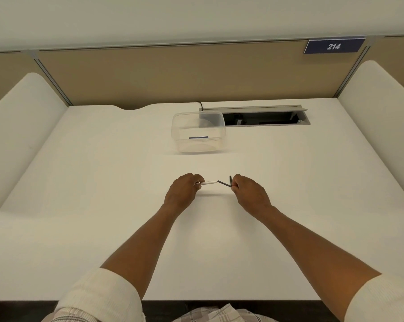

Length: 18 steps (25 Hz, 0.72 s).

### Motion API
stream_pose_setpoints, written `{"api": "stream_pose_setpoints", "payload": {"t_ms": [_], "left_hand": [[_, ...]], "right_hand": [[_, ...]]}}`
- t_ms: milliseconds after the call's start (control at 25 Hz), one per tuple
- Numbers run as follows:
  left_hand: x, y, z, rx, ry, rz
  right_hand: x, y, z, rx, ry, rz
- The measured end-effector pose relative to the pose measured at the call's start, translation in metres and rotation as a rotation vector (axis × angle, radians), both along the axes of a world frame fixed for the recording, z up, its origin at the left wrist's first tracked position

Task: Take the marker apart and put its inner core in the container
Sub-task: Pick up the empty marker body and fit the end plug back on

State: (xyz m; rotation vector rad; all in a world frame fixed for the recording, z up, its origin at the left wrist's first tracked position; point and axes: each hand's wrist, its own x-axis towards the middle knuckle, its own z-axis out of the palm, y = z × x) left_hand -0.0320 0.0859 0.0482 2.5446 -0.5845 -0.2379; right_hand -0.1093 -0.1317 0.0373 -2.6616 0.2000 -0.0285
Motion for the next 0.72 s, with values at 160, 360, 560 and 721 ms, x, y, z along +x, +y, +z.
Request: {"api": "stream_pose_setpoints", "payload": {"t_ms": [160, 360, 560, 721], "left_hand": [[-0.004, 0.0, 0.002, -0.002, 0.02, 0.004], [-0.007, 0.0, 0.003, -0.002, 0.015, -0.016], [-0.009, -0.004, 0.006, 0.004, 0.007, -0.031], [-0.012, -0.008, 0.007, 0.004, 0.007, -0.049]], "right_hand": [[-0.004, 0.001, -0.003, 0.004, 0.004, 0.015], [-0.008, -0.001, -0.001, -0.046, -0.028, 0.049], [-0.009, -0.004, 0.006, -0.041, -0.029, 0.034], [-0.008, -0.005, 0.011, 0.04, -0.034, 0.046]]}}
